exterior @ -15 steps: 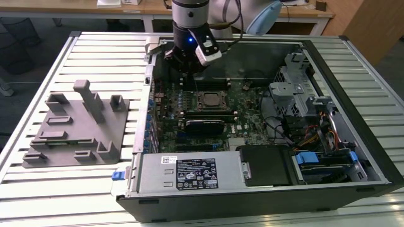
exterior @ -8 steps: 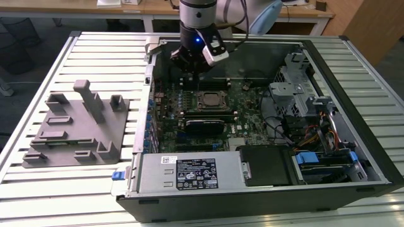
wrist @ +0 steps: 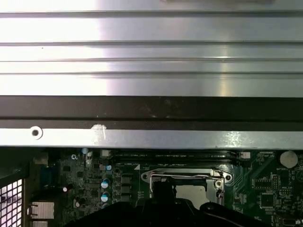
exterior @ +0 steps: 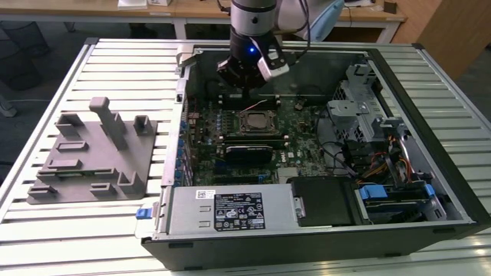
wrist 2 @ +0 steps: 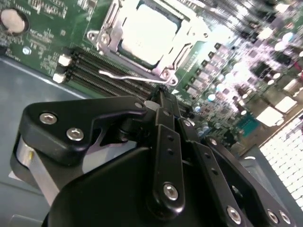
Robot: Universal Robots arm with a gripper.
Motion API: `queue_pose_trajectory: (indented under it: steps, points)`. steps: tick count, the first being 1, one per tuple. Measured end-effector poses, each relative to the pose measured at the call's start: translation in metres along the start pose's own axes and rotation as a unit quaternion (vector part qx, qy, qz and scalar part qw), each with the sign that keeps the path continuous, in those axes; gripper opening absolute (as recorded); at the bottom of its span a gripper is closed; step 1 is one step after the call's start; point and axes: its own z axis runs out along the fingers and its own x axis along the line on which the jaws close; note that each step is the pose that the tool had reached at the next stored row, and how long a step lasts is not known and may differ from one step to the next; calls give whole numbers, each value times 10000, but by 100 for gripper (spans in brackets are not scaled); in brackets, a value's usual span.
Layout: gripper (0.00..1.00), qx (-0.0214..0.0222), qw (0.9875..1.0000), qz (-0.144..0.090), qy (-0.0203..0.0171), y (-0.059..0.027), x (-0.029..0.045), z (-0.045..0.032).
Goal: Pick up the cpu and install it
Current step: 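Install the first cpu locking lever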
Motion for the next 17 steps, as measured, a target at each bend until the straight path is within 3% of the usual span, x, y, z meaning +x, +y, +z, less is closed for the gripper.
queue_pose_trajectory:
  steps: [2,17]
  points:
    - [11,-48,10000,-1,0,0,-12,12]
    - [11,-26,10000,0,0,6,-175,148]
